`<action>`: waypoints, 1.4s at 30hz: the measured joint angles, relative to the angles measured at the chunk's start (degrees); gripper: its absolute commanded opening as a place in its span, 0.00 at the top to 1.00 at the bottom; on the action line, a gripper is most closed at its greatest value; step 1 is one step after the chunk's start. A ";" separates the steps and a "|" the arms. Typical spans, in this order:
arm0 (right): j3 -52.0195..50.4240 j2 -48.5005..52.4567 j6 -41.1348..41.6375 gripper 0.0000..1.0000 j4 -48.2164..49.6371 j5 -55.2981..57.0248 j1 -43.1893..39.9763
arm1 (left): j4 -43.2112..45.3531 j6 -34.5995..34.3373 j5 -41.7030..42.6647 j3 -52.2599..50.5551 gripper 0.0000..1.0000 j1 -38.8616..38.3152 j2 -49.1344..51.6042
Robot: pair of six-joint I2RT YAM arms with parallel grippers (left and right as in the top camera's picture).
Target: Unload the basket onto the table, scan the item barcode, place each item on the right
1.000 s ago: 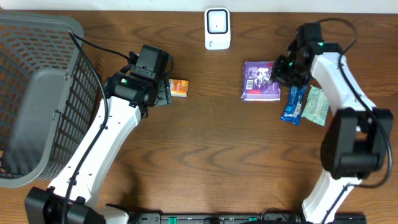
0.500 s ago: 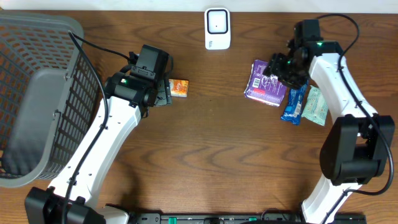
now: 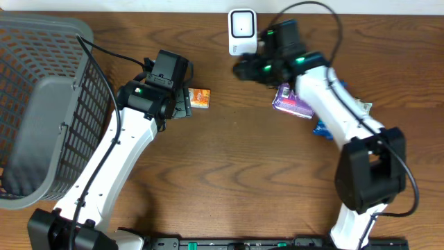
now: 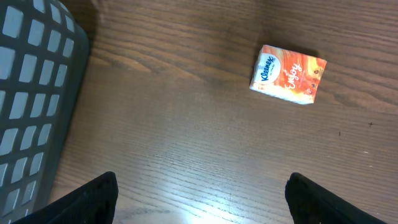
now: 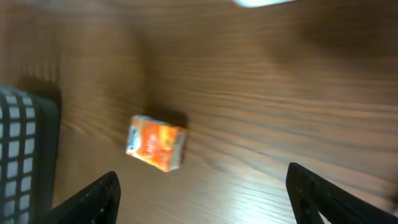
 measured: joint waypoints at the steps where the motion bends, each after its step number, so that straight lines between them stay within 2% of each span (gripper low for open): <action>1: 0.00 0.81 0.02 0.20 1.18 0.48 1.46 | 0.00 0.00 0.00 0.00 0.14 0.00 0.00; 6: 0.00 6.73 1.92 0.24 6.99 1.95 6.82 | -0.02 0.00 0.00 0.00 0.14 0.00 0.00; 13: -0.07 14.82 11.69 0.28 12.09 2.54 10.62 | 0.00 0.00 0.00 0.00 0.14 0.00 0.00; 17: 0.04 15.26 14.97 0.34 13.20 2.32 11.50 | -0.02 -0.02 0.00 0.00 0.14 0.00 0.00; 24: 0.04 15.67 17.33 0.77 12.85 1.53 11.74 | 0.00 -0.02 0.00 0.00 0.14 0.00 0.00; 25: 0.04 15.76 17.09 0.85 12.87 1.31 11.74 | -0.02 -0.02 0.00 0.00 0.14 0.00 0.00; 26: 0.04 15.78 17.29 0.96 12.76 1.16 11.74 | 0.00 -0.02 0.00 0.00 0.14 0.00 0.00; 27: 0.04 15.80 17.40 0.99 12.52 0.96 11.74 | -0.02 0.00 0.02 0.00 0.14 0.02 0.00; 32: 0.07 15.80 16.41 0.99 11.32 0.26 11.65 | -0.02 0.00 0.00 0.00 0.14 0.02 0.00; 37: 0.74 15.10 11.80 0.99 6.23 0.22 11.02 | -0.02 0.00 0.00 0.00 0.14 0.02 0.00; 42: 0.70 10.80 7.10 0.99 -4.63 10.60 9.70 | 0.00 0.00 0.00 0.00 0.14 0.00 0.00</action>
